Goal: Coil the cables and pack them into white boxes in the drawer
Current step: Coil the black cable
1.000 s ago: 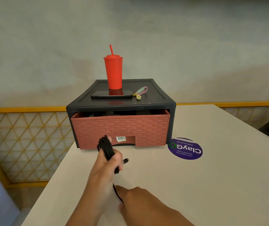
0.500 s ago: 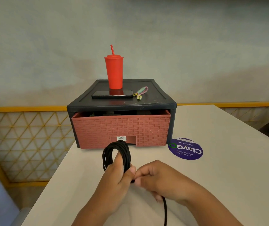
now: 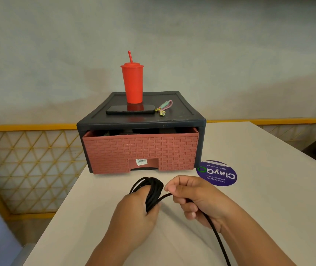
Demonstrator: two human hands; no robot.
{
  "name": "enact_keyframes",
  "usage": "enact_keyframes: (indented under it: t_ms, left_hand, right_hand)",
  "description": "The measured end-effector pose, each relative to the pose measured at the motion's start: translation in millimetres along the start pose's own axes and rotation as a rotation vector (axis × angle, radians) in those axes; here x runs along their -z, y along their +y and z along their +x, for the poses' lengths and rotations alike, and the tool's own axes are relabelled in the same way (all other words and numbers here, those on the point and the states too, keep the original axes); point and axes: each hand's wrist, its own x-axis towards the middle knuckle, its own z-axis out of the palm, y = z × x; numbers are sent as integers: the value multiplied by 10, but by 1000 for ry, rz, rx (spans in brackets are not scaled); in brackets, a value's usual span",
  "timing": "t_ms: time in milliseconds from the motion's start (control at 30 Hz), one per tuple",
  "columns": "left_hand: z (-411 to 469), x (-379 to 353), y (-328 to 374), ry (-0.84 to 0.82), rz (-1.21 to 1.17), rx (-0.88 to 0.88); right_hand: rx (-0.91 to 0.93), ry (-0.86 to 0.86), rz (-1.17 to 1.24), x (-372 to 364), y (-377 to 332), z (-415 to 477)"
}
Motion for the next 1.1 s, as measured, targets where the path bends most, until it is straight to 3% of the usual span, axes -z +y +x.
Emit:
enact_keyframes:
  t_ms: [200, 400, 533, 700, 767, 833, 1000, 1100]
  left_hand:
    - [54, 100, 53, 11, -356, 222]
    - [126, 348, 54, 99, -913, 498]
    - [109, 344, 39, 32, -1126, 577]
    - [129, 308, -2, -103, -1383, 669]
    - [133, 311, -25, -173, -1452, 670]
    - [137, 311, -24, -184, -1438, 683]
    - [152, 304, -12, -135, -1405, 738]
    - [156, 328, -54, -173, -1476, 732]
  right_hand:
    - [86, -15, -215, 86, -30, -21]
    - [165, 332, -705, 331, 118, 156]
    - [213, 316, -605, 426, 181, 196]
    - [245, 211, -120, 509, 138, 151]
    - [273, 238, -97, 526, 111, 124]
    - [311, 358, -256, 550, 126, 153]
    - [495, 729, -1222, 758, 344, 303]
    - [541, 913, -1309, 821, 400, 326]
